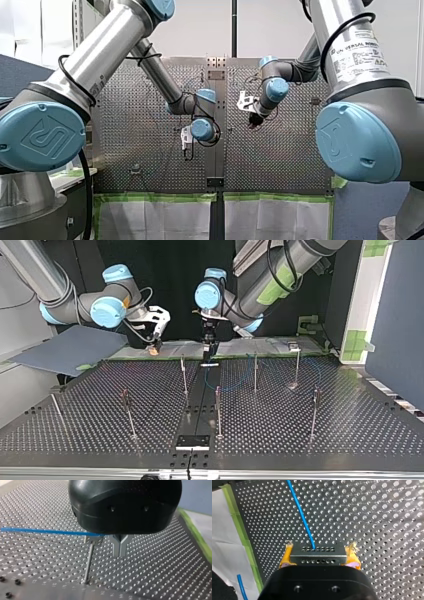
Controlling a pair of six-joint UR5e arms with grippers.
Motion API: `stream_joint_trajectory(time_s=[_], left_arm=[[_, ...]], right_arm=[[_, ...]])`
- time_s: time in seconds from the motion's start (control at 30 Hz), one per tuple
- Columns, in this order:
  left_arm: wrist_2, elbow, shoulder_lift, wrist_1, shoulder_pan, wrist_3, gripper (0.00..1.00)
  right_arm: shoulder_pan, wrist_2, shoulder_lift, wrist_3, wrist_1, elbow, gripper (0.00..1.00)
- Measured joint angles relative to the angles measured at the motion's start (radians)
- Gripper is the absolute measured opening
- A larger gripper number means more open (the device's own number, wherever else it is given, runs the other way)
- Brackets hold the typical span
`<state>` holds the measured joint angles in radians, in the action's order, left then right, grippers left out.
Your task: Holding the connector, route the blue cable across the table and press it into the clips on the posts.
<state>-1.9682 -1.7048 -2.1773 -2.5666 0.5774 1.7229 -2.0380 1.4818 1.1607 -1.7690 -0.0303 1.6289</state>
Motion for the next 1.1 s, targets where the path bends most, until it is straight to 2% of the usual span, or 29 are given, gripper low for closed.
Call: stream_joint_trajectory(time_s=[0.17,0.3,0.53,0.77,1.1], left_arm=[[0.025,-0.036,-0.001,0.023,-0.001,0.015,0.0],[0.04,-0.025,-0.002,0.026,-0.006,0.023,0.0],[0.069,0.025,-0.037,-0.003,-0.009,0.032,0.0],[0.081,0.087,-0.083,-0.029,-0.017,0.053,0.0],[0.082,0.165,-0.088,-0.047,-0.038,0.057,0.0]], right_arm=[[0.008,0.0,-0.024,-0.008,-0.032,0.001,0.0],[0.012,0.001,-0.045,-0.009,-0.044,0.001,0.0],[0.025,0.0,-0.068,-0.01,-0.075,0.001,0.0],[0.049,-0.002,-0.076,-0.019,-0.115,0.001,0.0],[0.078,-0.009,-0.092,-0.02,-0.137,0.0,0.0]])
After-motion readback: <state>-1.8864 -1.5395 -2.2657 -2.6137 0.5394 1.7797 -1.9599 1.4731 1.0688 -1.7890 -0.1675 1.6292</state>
